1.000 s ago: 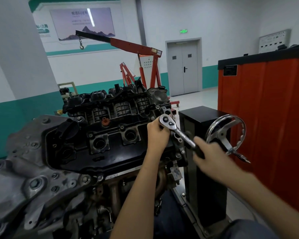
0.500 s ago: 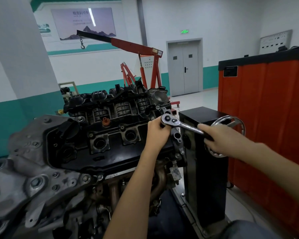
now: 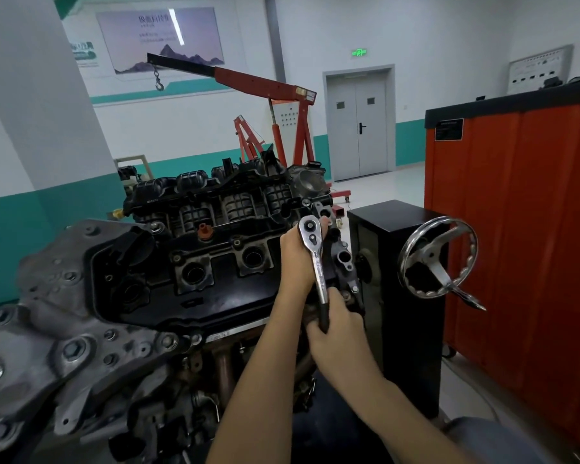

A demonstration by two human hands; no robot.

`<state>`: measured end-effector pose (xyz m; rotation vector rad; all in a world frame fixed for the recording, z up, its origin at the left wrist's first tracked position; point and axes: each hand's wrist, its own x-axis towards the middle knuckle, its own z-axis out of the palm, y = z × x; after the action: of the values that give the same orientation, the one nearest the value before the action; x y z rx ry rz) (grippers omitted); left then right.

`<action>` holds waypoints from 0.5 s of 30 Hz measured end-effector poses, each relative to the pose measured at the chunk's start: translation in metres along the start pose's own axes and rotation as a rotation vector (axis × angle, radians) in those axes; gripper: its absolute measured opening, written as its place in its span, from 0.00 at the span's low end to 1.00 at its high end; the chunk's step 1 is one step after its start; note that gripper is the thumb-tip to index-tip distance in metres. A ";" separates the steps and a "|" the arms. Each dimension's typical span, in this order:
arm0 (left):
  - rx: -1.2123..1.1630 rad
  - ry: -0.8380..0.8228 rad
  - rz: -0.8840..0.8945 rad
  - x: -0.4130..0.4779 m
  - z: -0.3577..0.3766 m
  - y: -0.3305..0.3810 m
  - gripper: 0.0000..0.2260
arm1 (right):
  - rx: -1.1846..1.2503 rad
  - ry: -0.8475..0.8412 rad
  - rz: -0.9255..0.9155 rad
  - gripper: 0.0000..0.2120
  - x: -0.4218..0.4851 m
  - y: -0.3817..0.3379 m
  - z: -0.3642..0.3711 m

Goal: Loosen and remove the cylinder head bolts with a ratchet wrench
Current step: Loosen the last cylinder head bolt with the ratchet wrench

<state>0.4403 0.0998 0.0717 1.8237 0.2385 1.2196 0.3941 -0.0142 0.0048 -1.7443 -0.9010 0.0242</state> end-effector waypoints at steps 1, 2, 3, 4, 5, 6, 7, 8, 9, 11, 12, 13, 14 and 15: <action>0.012 -0.015 -0.003 0.001 -0.001 0.000 0.26 | -0.024 -0.023 -0.009 0.11 0.002 0.002 -0.008; -0.001 -0.047 -0.007 0.001 -0.003 -0.002 0.26 | -0.075 -0.057 -0.036 0.10 0.005 0.004 -0.022; -0.021 -0.082 -0.002 0.001 -0.005 -0.002 0.25 | -0.152 -0.099 -0.074 0.09 0.010 0.008 -0.042; -0.033 -0.107 0.013 -0.001 -0.006 -0.002 0.24 | -0.251 -0.147 -0.115 0.09 0.017 0.012 -0.065; -0.025 -0.120 0.032 -0.002 -0.007 -0.001 0.22 | -0.379 -0.194 -0.159 0.09 0.029 0.015 -0.090; -0.002 -0.122 0.051 -0.003 -0.006 0.000 0.19 | -0.543 -0.236 -0.205 0.09 0.045 0.014 -0.114; 0.021 -0.123 0.071 -0.003 -0.005 0.001 0.17 | -0.725 -0.271 -0.264 0.08 0.062 0.010 -0.135; 0.035 -0.114 0.086 -0.004 -0.005 0.002 0.13 | -0.890 -0.296 -0.324 0.07 0.079 0.001 -0.152; 0.035 -0.093 0.088 -0.004 -0.004 0.002 0.10 | -1.008 -0.306 -0.382 0.07 0.093 -0.008 -0.162; 0.018 -0.032 0.060 -0.004 -0.004 -0.002 0.07 | -1.111 -0.266 -0.474 0.08 0.107 -0.018 -0.164; 0.018 -0.007 0.044 -0.004 -0.004 -0.004 0.07 | -1.103 -0.236 -0.473 0.08 0.105 -0.017 -0.160; 0.014 0.002 0.031 -0.005 -0.004 -0.006 0.07 | -1.052 -0.208 -0.441 0.07 0.098 -0.012 -0.153; 0.002 -0.002 0.028 -0.005 -0.003 -0.008 0.09 | -0.956 -0.183 -0.380 0.07 0.085 -0.002 -0.143; -0.007 -0.009 0.032 -0.005 -0.001 -0.009 0.13 | -0.807 -0.159 -0.310 0.08 0.069 0.008 -0.131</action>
<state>0.4395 0.1032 0.0618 1.8329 0.2000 1.2321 0.5046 -0.0814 0.0767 -2.3302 -1.4162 -0.4678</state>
